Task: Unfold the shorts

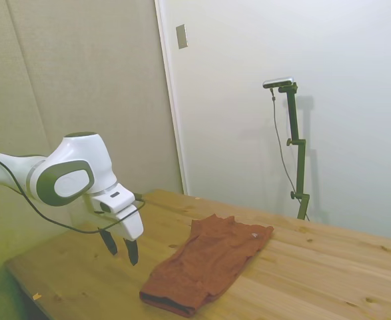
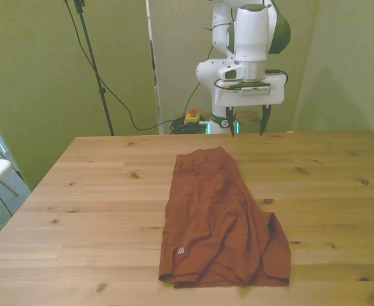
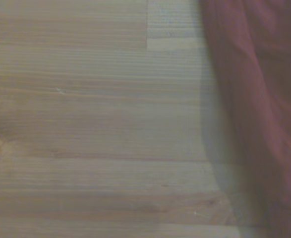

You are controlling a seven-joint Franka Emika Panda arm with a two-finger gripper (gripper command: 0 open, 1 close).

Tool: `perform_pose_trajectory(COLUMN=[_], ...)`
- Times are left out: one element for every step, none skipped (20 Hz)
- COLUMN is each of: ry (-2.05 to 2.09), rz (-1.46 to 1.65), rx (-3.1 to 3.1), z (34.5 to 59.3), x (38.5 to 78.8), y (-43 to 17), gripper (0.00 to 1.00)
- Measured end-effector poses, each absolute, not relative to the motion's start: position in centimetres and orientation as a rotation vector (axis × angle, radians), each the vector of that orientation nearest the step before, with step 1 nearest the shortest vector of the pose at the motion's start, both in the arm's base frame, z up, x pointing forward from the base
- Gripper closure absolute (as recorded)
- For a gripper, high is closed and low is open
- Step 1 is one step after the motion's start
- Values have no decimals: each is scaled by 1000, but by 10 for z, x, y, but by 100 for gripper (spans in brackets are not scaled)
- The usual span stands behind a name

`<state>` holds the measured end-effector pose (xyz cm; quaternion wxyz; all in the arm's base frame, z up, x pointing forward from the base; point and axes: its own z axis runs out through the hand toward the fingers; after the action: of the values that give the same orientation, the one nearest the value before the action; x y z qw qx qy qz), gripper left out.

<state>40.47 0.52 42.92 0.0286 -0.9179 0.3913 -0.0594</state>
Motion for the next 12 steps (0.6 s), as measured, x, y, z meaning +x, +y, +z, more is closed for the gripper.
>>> perform_pose_trajectory(ry=[1208,1207,1210,1225,1248,1280,1314,1342,1370,1392,1412,1433], rz=[-185,-192,-199,-204,-211,-221,-230,-238,-240,-240,-232,-217], rx=[-2831,-2831,-2828,-2817,-2800,-2775,-2747,-2722,-2698,-2678,-2661,-2643], z=[429,429,429,430,434,438,443,449,454,459,463,465], x=[405,406,407,407,408,410,411,412,413,415,416,418], y=[5,5,4,-1,-10,-23,-40,-58,-79,-98,-117,-138], gripper=[0,0,0,0,0,0,0,0,0,0,0,0])
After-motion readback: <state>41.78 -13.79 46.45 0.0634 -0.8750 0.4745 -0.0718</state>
